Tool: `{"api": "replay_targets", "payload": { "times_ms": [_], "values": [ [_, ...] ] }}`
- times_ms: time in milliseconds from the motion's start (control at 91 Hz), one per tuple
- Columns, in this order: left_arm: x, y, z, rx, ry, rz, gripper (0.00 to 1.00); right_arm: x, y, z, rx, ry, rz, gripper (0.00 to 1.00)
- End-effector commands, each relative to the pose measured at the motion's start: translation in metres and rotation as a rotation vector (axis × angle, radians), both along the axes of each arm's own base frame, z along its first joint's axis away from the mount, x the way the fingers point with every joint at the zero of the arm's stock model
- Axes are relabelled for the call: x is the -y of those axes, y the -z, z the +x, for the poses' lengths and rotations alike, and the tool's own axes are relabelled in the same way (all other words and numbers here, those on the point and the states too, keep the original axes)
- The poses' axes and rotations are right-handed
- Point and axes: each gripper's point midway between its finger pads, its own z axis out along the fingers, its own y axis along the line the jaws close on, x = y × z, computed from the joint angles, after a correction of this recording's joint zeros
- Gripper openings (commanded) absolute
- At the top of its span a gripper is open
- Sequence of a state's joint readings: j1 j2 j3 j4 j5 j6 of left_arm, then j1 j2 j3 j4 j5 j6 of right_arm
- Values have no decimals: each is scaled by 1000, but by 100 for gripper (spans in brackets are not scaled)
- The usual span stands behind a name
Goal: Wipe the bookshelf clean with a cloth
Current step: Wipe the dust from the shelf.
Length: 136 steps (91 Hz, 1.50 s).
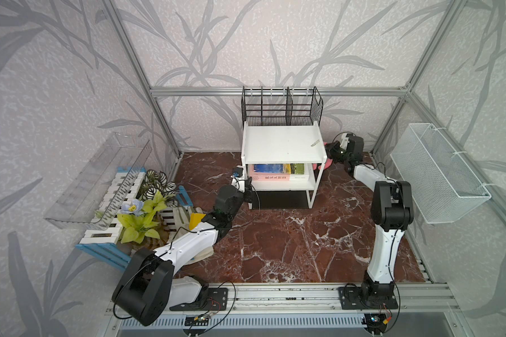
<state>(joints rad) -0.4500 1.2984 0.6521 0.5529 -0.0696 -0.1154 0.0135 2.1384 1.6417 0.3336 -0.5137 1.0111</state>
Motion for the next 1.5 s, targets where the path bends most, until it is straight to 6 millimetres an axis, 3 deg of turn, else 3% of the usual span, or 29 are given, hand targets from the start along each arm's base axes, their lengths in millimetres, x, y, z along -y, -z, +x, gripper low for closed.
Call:
{"api": "replay_targets", "payload": {
  "times_ms": [0,66,165,264,352,440,594,649,737,803,869,935,979,1055,1176,1231,1297,1363,1484],
  "values": [
    [-45,19,31,-100,-254,-109,0,-39,12,-8,-30,-113,56,0],
    [-42,19,31,-102,-243,-114,0,-58,33,-19,-51,-158,59,0],
    [-38,19,32,-105,-222,-121,0,-66,79,-36,-143,-187,75,0],
    [-38,20,33,-111,-228,-133,0,-51,132,-49,-245,-136,30,0],
    [-36,21,35,-117,-225,-146,0,-37,162,-55,-318,-113,7,0],
    [-36,20,36,-118,-228,-155,0,-28,150,-55,-306,-117,37,0],
    [-40,19,36,-118,-251,-159,0,-39,64,-70,-149,-214,39,0],
    [-40,17,36,-116,-253,-158,0,-49,54,-79,-124,-246,35,0],
    [-41,19,34,-118,-255,-156,0,-72,79,-88,-156,-298,8,0],
    [-42,19,34,-119,-258,-155,0,-87,127,-92,-249,-328,-20,0],
    [-41,20,33,-122,-254,-155,0,-87,179,-94,-342,-315,-32,0],
    [-40,20,32,-124,-247,-157,0,-80,202,-98,-389,-290,-28,0],
    [-40,20,32,-126,-245,-160,0,-74,206,-104,-401,-282,-32,0],
    [-40,21,32,-128,-245,-169,0,-64,192,-117,-386,-285,-77,0],
    [-42,20,32,-125,-264,-174,0,-59,154,-159,-342,-364,-180,0],
    [-43,20,33,-122,-270,-173,0,-59,146,-184,-349,-408,-202,0],
    [-46,20,33,-122,-286,-170,0,-57,151,-209,-378,-430,-220,0],
    [-49,20,32,-118,-298,-169,0,-53,169,-233,-433,-434,-238,0],
    [-51,20,31,-120,-303,-167,0,-54,197,-259,-508,-430,-223,0]
  ]
}}
